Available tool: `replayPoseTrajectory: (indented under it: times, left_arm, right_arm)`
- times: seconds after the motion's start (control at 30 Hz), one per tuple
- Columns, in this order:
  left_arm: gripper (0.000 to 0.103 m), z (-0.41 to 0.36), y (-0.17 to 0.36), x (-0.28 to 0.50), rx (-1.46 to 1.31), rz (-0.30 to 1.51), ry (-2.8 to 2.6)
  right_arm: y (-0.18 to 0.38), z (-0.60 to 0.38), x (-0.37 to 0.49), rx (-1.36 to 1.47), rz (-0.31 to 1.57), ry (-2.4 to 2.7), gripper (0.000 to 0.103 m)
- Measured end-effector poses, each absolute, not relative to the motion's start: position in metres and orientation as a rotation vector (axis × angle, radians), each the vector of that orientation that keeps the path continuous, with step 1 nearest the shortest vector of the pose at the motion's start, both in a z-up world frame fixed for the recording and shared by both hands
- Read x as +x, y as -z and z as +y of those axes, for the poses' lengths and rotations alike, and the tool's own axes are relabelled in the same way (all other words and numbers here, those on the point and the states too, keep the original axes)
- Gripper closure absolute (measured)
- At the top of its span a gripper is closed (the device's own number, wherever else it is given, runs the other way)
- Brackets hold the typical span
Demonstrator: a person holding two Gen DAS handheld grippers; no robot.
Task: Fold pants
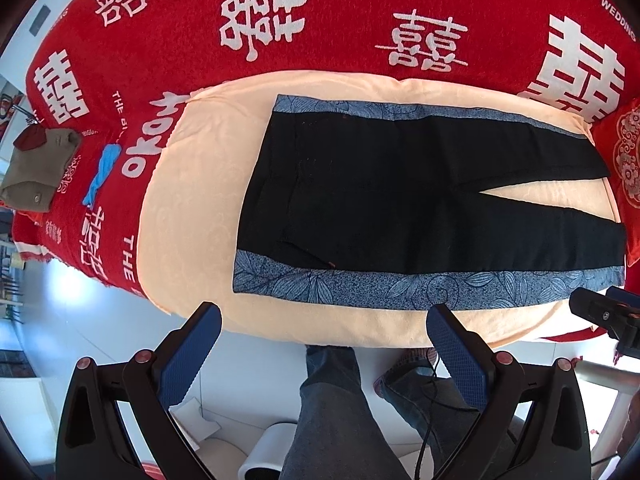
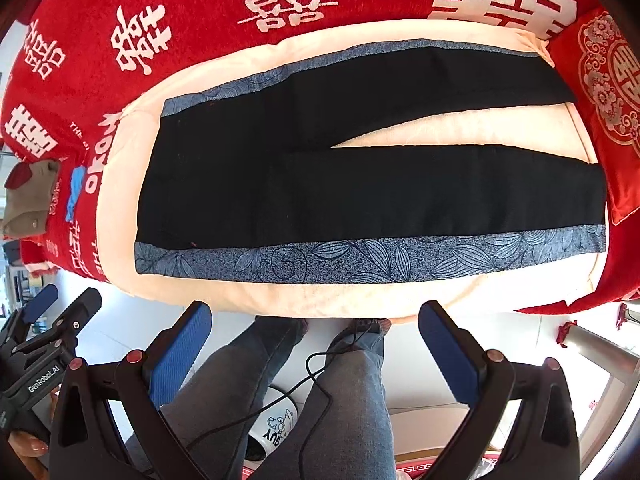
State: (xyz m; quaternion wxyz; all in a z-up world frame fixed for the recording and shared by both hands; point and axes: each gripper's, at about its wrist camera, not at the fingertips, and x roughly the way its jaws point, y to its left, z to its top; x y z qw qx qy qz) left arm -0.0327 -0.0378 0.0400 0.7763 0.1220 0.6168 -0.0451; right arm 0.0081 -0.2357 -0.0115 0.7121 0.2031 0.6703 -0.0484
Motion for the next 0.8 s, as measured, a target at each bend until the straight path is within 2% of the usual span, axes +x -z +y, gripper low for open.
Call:
replayPoseTrajectory:
  times: [0.53,0.8]
  left_arm:
    - [0.000,-0.020,-0.020,-0.005,0.301,1.332,0.154]
    - [0.000,-0.006,0.019,0.011,0.317,1.383,0.182]
  right_arm:
    - [0.022,-0.235,0.018,0.511,1.475,0.225,0.000]
    - [0.048,-0.225,0.025,0.542,1.493,0.281,0.000]
